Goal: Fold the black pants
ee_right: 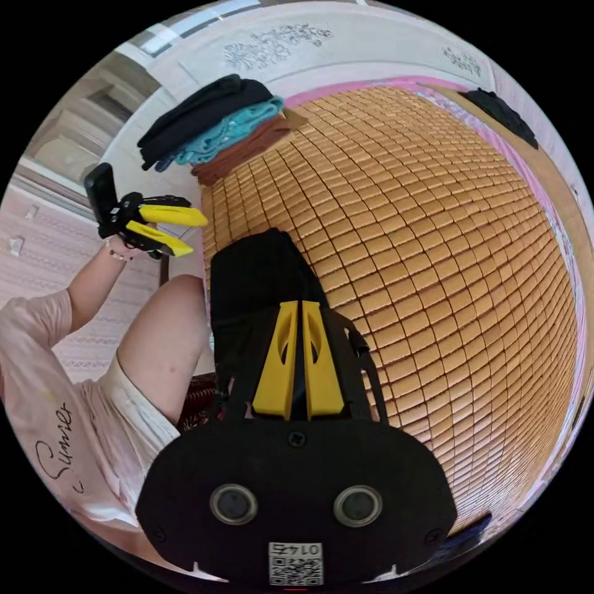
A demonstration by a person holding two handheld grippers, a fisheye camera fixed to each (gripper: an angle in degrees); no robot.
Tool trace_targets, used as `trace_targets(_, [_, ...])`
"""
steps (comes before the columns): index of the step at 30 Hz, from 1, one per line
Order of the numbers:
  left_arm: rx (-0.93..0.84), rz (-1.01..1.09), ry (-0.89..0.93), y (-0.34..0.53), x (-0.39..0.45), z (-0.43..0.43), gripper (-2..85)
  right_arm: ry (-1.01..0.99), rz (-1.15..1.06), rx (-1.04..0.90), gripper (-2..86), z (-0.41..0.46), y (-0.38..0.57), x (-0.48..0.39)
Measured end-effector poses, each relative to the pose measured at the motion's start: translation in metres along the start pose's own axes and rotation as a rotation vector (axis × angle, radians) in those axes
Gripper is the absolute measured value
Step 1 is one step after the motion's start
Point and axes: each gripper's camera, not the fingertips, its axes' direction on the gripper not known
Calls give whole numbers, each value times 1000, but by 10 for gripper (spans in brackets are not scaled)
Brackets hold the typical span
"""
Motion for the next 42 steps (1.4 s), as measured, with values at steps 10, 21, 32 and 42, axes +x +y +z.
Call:
trace_targets(10, [-274, -134, -57, -45, 18, 88, 88, 105, 240, 106, 111, -58, 192, 22])
trace_targets(21, [-407, -145, -471, -58, 23, 92, -6, 285, 945, 233, 99, -120, 542, 36])
trace_targets(32, [-210, -89, -438, -82, 97, 42, 22, 238, 1374, 342, 137, -87, 763, 6])
trace_targets(42, [-310, 291, -86, -137, 249, 173, 56, 229, 1266, 403, 5, -114, 826, -17])
